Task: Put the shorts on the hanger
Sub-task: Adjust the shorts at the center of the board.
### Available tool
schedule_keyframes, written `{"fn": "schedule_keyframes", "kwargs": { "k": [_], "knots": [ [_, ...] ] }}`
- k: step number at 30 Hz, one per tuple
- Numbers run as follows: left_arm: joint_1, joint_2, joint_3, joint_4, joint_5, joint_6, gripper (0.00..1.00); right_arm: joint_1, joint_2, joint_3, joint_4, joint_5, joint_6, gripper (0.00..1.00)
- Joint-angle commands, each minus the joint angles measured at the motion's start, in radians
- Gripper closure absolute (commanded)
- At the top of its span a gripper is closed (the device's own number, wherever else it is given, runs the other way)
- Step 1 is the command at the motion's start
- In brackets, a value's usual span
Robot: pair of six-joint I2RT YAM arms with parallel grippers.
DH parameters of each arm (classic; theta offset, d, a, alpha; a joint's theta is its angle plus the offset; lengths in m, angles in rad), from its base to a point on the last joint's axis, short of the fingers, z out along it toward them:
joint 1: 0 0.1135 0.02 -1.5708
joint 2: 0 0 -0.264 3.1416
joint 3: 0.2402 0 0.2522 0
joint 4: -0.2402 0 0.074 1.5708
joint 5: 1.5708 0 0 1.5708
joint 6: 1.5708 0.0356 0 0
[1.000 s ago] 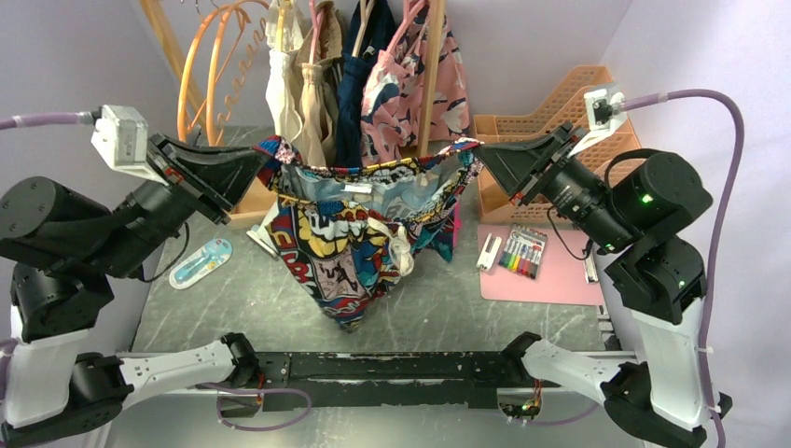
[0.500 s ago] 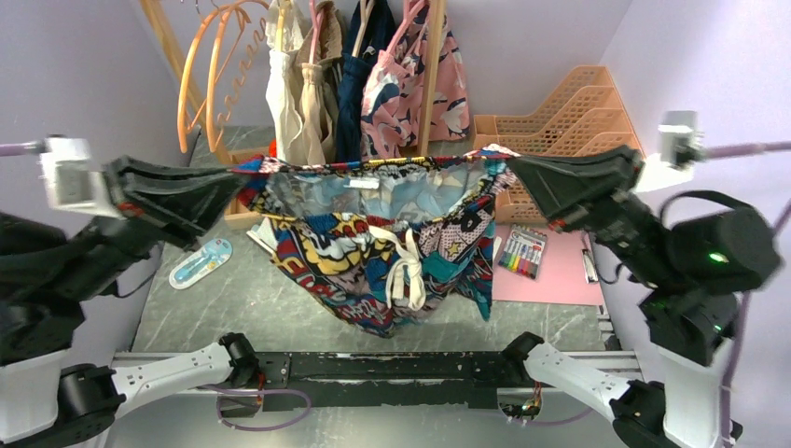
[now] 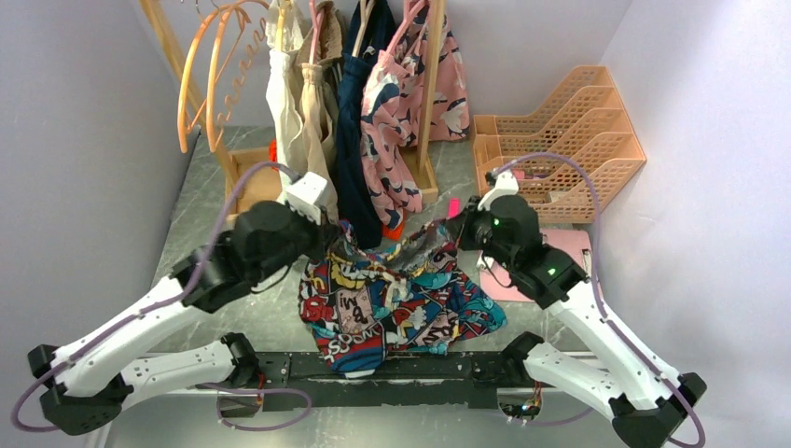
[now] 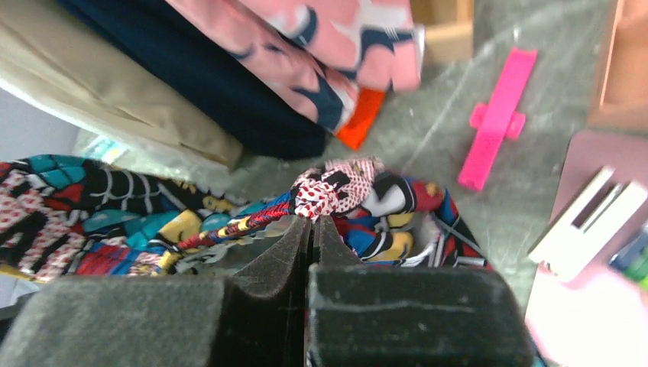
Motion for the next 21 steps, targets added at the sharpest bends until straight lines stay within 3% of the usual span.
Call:
{"fn": "schedule_keyframes", "kwargs": {
  "k": [1, 7, 12, 17, 21],
  "knots": [
    [0.005, -0.004, -0.195, 0.144, -0.053, -0.117, 0.93, -0.001, -0.035, -0.162, 0.138, 0.01, 0.12, 1.0],
    [0.005, 0.069, -0.391, 0.219, -0.121, -0.295, 0.93, -0.001, 0.009, -0.369, 0.251, 0.001, 0.214, 1.0],
    [0.005, 0.137, -0.46, 0.223, -0.216, -0.364, 0.93, -0.001, 0.065, -0.448, 0.298, 0.017, 0.259, 1.0],
    [0.006, 0.178, -0.491, 0.224, -0.197, -0.397, 0.92, -0.001, 0.069, -0.488, 0.311, -0.019, 0.256, 1.0],
    [0.005, 0.129, -0.497, 0.195, -0.193, -0.421, 0.73, -0.002, 0.023, -0.503, 0.29, -0.043, 0.253, 0.82]
  ]
}}
